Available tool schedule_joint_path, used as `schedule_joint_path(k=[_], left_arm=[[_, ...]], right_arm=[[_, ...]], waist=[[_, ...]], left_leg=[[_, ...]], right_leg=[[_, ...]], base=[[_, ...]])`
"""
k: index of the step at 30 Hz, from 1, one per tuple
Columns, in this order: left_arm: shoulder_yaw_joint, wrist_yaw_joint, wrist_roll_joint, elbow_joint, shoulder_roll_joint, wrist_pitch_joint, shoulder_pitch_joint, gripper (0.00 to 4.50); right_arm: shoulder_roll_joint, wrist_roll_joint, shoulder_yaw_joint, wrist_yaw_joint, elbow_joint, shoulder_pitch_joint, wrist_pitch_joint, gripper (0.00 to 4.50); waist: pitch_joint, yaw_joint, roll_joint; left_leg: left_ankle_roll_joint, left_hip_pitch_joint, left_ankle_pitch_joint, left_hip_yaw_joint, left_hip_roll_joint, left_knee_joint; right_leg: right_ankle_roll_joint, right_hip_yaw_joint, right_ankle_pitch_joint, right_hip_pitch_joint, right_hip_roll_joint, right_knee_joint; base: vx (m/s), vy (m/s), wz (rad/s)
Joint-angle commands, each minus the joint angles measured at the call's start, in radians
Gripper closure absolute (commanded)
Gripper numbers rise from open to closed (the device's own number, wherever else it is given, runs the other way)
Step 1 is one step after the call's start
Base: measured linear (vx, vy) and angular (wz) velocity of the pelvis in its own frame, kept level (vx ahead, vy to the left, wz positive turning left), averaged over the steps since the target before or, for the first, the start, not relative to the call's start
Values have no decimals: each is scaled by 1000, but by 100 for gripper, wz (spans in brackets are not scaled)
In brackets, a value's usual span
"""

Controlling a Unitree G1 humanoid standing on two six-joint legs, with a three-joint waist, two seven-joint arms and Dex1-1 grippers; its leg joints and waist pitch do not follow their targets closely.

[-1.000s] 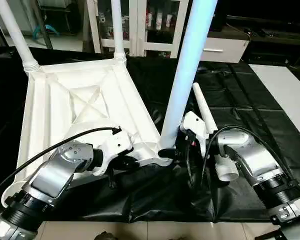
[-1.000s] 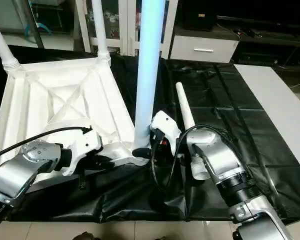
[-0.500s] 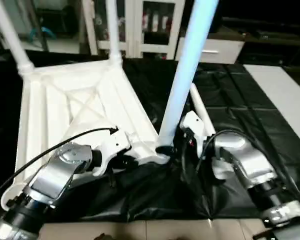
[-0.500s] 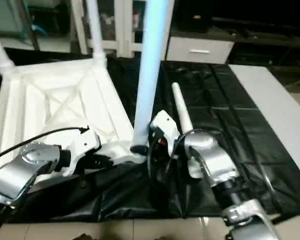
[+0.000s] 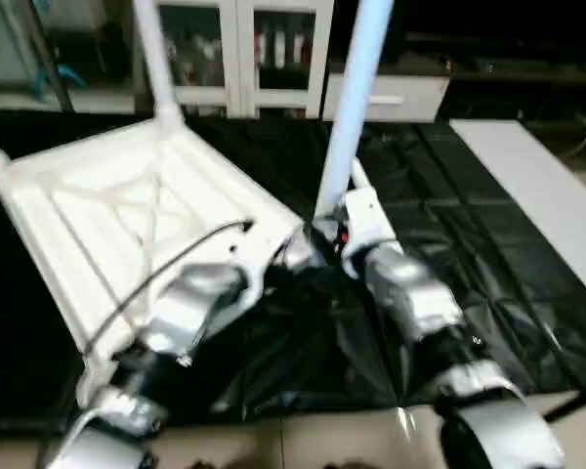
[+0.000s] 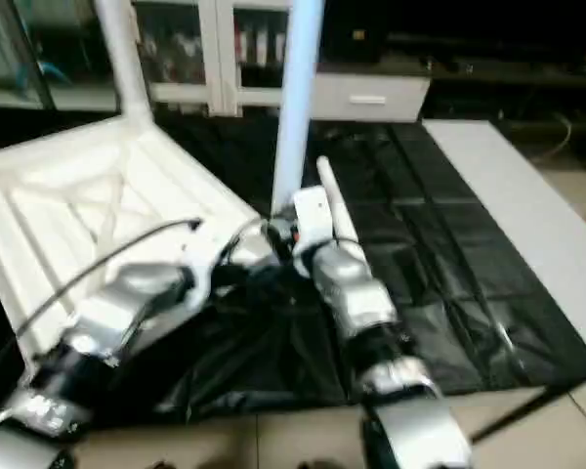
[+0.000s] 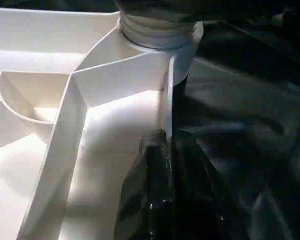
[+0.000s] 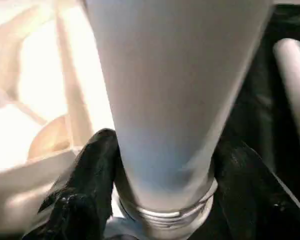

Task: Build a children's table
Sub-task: Rotate leg to tighten

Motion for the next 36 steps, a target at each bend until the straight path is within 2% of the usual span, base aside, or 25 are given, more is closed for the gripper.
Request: schedule_joint_path(k=[1, 2, 4, 5, 6, 8, 11, 12, 14, 15, 16, 17, 19, 20, 21, 22, 24, 25, 26, 27, 29, 30, 32, 34, 36], left_arm=[[66, 129, 23, 57, -28, -47, -44, 450], [69, 144, 30, 70, -34, -52, -51, 450], [66, 144, 35, 71, -34, -52, -52, 450], [59, 124, 41, 56, -22, -48, -45, 450], [58, 122, 44, 55, -20, -47, -44, 450], [56, 113, 44, 47, -14, -43, -39, 450], [49, 91, 39, 26, 5, -33, -28, 450], [46, 83, 38, 21, 10, -31, -25, 450], [34, 55, 33, 3, 28, -25, -16, 450], [24, 25, 26, -15, 42, -17, -7, 450], [6, -12, 24, -34, 61, -21, 4, 450], [-9, -44, 22, -51, 77, -21, 14, 450], [-26, -77, 21, -72, 98, -10, 25, 450], [-44, -118, 15, -99, 123, -5, 39, 450], [-58, -159, 5, -131, 149, 0, 55, 450], [-69, -189, -2, -155, 168, -3, 66, 450], [-99, -278, -23, -225, 228, -8, 98, 450], [-108, -304, -27, -248, 251, -10, 108, 450], [-114, -323, -29, -259, 265, -19, 114, 450], [-119, -344, -32, -272, 281, -25, 121, 450], [-122, -415, -47, -303, 334, -62, 140, 450], [-122, -415, -47, -303, 334, -62, 140, 450], [-126, -492, -71, -334, 375, -103, 158, 450], [-131, -527, -86, -356, 395, -106, 166, 450], [-140, -581, -118, -398, 422, -97, 177, 450]], right_arm=[[46, 3, -24, -97, 109, -10, 6, 200], [64, 5, -36, -119, 136, -27, -9, 200], [73, 8, -42, -123, 150, -37, -17, 200], [85, 18, -53, -101, 166, -50, -38, 200], [88, 19, -58, -97, 174, -55, -46, 200], [87, 19, -59, -84, 172, -56, -57, 200], [82, 38, -63, -19, 144, -51, -73, 200], [78, 42, -62, -3, 133, -48, -71, 166], [66, 52, -61, 47, 96, -39, -67, 130], [51, 61, -57, 83, 55, -28, -52, 126], [34, 68, -52, 113, 12, -15, -34, 126], [19, 76, -51, 139, -19, -7, -20, 100], [0, 91, -47, 178, -58, 4, 8, 100], [-29, 98, -34, 233, -97, 17, 33, 91], [-64, 104, -16, 303, -139, 31, 59, 75], [-92, 105, 2, 357, -171, 43, 75, 63], [-190, 104, 63, 534, -260, 83, 85, 51], [-229, 103, 86, 605, -298, 100, 95, 43], [-255, 97, 105, 647, -319, 111, 96, 32], [-290, 87, 130, 699, -344, 126, 94, 32], [-407, 71, 201, 860, -403, 167, 92, 12], [-407, 71, 201, 860, -403, 167, 92, 3], [-463, 65, 227, 932, -427, 184, 94, 3], [-480, 58, 236, 956, -435, 188, 91, 3], [-486, 47, 243, 966, -432, 186, 86, 3]], waist=[[-58, -11, -2], [-58, -8, 5], [-59, -9, 5], [-59, -9, -3], [-59, -8, 2], [-59, -9, 0], [-59, -8, 3], [-60, -9, 2], [-60, -8, 2], [-59, -8, 3], [-59, -10, 0], [-60, -11, 4], [-62, -9, 2], [-66, -7, 7], [-71, -4, 5], [-71, 0, 7], [-74, 4, 11], [-76, 13, 11], [-74, 16, 11], [-70, 21, 10], [-66, 28, 10], [-62, 33, 9], [-59, 35, 6], [-57, 34, 5], [-57, 35, 5]], left_leg=[[-21, 13, -427, -1, 3, -78], [-19, 11, -413, -2, 6, -80], [-13, 5, -402, 1, 5, -81], [-10, 4, -395, 2, 6, -81], [-7, 2, -381, 3, 7, -83], [-6, 1, -374, 5, 7, -82], [-2, 1, -367, 7, 8, -82], [-2, -1, -366, 6, 8, -82], [2, -1, -357, 8, 10, -82], [6, -3, -350, 9, 8, -82], [9, -11, -338, 7, 8, -84], [6, -11, -328, 7, 9, -83], [6, -11, -306, 7, 10, -81], [6, -10, -277, 8, 14, -79], [17, -11, -228, 12, 14, -74], [29, -13, -189, 13, 16, -73], [42, -12, -128, 18, 16, -67], [58, -7, -105, 18, 17, -63], [66, -7, -94, 20, 18, -63], [73, -6, -111, 23, 17, -66], [66, -3, -158, 24, 18, -68], [56, 0, -202, 24, 21, -71], [32, 3, -261, 24, 20, -74], [22, 2, -273, 22, 20, -76], [17, 6, -290, 22, 21, -76]], right_leg=[[-87, 20, -504, 22, -44, -95], [-102, 25, -475, 24, -48, -88], [-107, 28, -450, 27, -48, -85], [-108, 30, -442, 28, -48, -84], [-121, 33, -419, 29, -50, -79], [-123, 33, -412, 30, -49, -78], [-126, 35, -413, 30, -49, -77], [-126, 35, -412, 32, -50, -76], [-129, 37, -400, 31, -50, -76], [-132, 38, -390, 34, -47, -74], [-128, 38, -391, 39, -46, -71], [-129, 39, -397, 36, -49, -70], [-136, 41, -378, 38, -50, -67], [-152, 43, -330, 37, -49, -60], [-177, 45, -237, 42, -46, -51], [-201, 44, -171, 44, -44, -43], [-236, 45, -73, 44, -42, -32], [-252, 44, -20, 49, -40, -27], [-258, 46, -1, 47, -40, -25], [-265, 46, -21, 45, -40, -29], [-257, 46, -93, 46, -41, -36], [-242, 46, -157, 44, -44, -42], [-217, 49, -265, 38, -45, -54], [-203, 50, -299, 36, -45, -55], [-194, 52, -333, 30, -46, -58]], base=[[0, 0, 0], [0, 0, 0], [0, 0, 0], [0, 0, 0], [0, 0, 0], [0, 0, 0], [0, 0, 0], [0, 0, 0], [0, 0, 0], [0, 0, 0], [0, 0, 0], [0, 0, 0], [0, 0, 0], [0, 0, 0], [0, 0, 0], [0, 0, 0], [29, 4, 1], [61, 12, 1], [61, 12, 1], [0, 0, 0], [0, 0, 0], [0, 0, 0], [0, 0, 0], [0, 0, 0], [0, 0, 0]])
